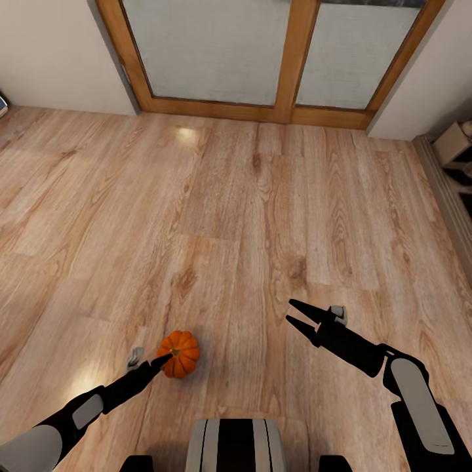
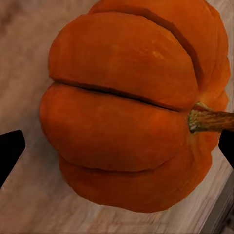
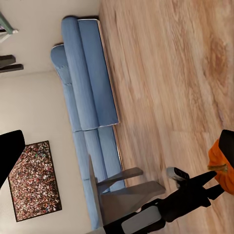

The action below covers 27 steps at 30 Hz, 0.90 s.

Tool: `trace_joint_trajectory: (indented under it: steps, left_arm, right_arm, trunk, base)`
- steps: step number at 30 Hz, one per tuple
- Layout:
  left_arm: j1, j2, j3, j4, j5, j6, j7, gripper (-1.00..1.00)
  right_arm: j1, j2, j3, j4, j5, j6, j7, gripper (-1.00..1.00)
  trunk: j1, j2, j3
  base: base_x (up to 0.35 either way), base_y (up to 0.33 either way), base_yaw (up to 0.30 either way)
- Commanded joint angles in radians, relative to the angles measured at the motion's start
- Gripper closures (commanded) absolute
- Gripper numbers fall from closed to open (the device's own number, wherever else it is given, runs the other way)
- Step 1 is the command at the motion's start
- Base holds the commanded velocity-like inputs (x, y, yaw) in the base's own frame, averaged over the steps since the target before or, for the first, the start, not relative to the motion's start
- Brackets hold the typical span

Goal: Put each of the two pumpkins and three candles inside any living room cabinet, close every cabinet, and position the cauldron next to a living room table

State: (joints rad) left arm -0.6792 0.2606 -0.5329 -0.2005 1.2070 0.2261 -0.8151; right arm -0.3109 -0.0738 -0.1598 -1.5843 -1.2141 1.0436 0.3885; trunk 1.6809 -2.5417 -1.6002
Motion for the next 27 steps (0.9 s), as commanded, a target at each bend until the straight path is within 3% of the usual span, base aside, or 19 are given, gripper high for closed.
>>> trace_joint_trajectory:
  steps: [1,4,10,16,27]
  left_arm:
    - [0.0,0.0,-0.005,0.0,0.016,0.01,0.003,-1.0]
    - [0.0,0.001,-0.005,0.0,0.036,0.009,0.021,-1.0]
    - [0.0,0.002,-0.004,0.0,0.042,0.007,0.038,-1.0]
    - [0.0,0.0,-0.004,-0.003,0.043,-0.015,0.094,-1.0]
    - [0.0,0.0,-0.005,-0.006,0.042,-0.03,0.102,-1.0]
  right_arm:
    - [-0.001,0.0,-0.001,0.0,0.01,0.004,0.01,-1.0]
    - [-0.001,0.0,-0.001,0.001,0.01,0.004,0.01,-1.0]
    - [-0.001,0.0,-0.001,0.0,0.01,0.004,0.01,-1.0]
    - [-0.001,0.0,-0.001,0.0,0.01,0.004,0.01,-1.0]
    - [-0.001,0.0,-0.002,0.0,0.01,0.004,0.01,-1.0]
  trunk:
    - [0.0,0.0,-0.001]
    - [0.0,0.0,-0.001]
    - [0.0,0.0,-0.001]
    - [0.0,0.0,-0.001]
    - [0.0,0.0,-0.001]
  base:
    - [0.0,0.0,0.0]
    - [0.0,0.0,0.0]
    - [0.0,0.0,0.0]
    - [0.0,0.0,0.0]
    - [0.023,-0.062,0.0]
